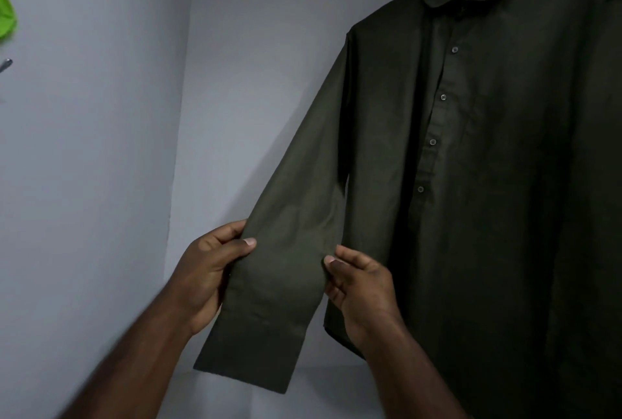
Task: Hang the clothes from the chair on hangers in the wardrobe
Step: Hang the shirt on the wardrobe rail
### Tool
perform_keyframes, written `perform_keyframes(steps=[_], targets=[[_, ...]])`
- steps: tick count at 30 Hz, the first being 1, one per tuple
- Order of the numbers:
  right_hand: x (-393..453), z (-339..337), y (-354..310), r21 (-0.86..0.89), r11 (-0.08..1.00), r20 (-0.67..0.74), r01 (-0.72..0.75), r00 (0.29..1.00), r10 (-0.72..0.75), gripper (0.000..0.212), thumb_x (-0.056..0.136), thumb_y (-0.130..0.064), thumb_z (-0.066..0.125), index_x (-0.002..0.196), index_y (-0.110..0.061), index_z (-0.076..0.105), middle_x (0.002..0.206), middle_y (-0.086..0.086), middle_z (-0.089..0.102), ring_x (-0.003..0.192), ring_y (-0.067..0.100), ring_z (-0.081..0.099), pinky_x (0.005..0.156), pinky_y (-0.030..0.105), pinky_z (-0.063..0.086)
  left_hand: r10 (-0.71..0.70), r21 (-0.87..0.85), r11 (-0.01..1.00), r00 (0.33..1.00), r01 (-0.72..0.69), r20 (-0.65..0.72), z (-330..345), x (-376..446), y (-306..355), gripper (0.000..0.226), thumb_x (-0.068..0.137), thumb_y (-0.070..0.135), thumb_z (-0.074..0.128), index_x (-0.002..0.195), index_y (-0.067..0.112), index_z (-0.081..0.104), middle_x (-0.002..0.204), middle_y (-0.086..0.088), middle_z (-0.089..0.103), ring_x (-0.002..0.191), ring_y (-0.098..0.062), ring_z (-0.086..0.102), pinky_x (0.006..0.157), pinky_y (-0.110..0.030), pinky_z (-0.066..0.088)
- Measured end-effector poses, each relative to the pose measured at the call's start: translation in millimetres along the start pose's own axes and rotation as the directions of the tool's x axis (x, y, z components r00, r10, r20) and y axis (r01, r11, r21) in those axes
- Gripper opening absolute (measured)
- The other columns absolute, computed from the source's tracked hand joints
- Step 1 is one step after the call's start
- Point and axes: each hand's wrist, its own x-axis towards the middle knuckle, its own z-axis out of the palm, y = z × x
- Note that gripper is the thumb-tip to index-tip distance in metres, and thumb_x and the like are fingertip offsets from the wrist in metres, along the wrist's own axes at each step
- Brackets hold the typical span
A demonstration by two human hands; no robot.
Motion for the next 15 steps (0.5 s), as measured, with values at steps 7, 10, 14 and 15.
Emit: perform_keyframes(steps=[7, 10, 14, 15], targets=[[-8, -12, -1, 0.056, 0.998, -0.011, -0.042, 0.999, 0.043, 0.026, 0.089, 0.005, 0.064, 0.115, -0.001, 0.066, 0.099, 0.013, 0.077, 0.092, 0.026, 0.075, 0.070, 0.030, 0.059, 0.022, -0.077, 0.997, 0.996, -0.016, 0.088, 25, -14, 2, 0.036, 0.089, 0.006, 0.057, 0.123, 0.009, 0.068, 0.120, -0.014, 0.072, 0.110, -0.033, 0.069, 0.085, -0.034, 0.060], [-13, -16, -1, 0.065, 0.996, -0.002, -0.056, 0.998, 0.056, 0.025, 0.091, 0.006, 0.062, 0.114, 0.000, 0.067, 0.100, 0.014, 0.076, 0.094, 0.028, 0.074, 0.075, 0.032, 0.061, 0.038, -0.076, 0.997, 0.995, -0.031, 0.090, 36, -21, 1, 0.036, 0.089, 0.005, 0.057, 0.123, 0.009, 0.068, 0.118, -0.013, 0.072, 0.107, -0.033, 0.070, 0.081, -0.034, 0.061], [-15, -21, -3, 0.104, 0.992, -0.016, -0.075, 0.997, 0.077, 0.020, 0.092, 0.007, 0.060, 0.109, 0.002, 0.068, 0.099, 0.016, 0.076, 0.088, 0.026, 0.074, 0.074, 0.031, 0.059, 0.109, -0.006, 0.994, 0.989, -0.109, 0.096, 62, -35, 0, 0.034, 0.093, -0.001, 0.057, 0.122, 0.013, 0.068, 0.112, -0.009, 0.075, 0.102, -0.028, 0.072, 0.078, -0.032, 0.061], [-16, -22, -5, 0.125, 0.988, -0.005, -0.088, 0.996, 0.089, 0.020, 0.092, 0.008, 0.059, 0.108, 0.002, 0.068, 0.099, 0.017, 0.076, 0.085, 0.025, 0.074, 0.073, 0.031, 0.059, 0.142, 0.033, 0.989, 0.984, -0.146, 0.105, 70, -38, -1, 0.035, 0.093, -0.002, 0.058, 0.122, 0.015, 0.068, 0.110, -0.007, 0.075, 0.102, -0.026, 0.072, 0.081, -0.033, 0.061]])
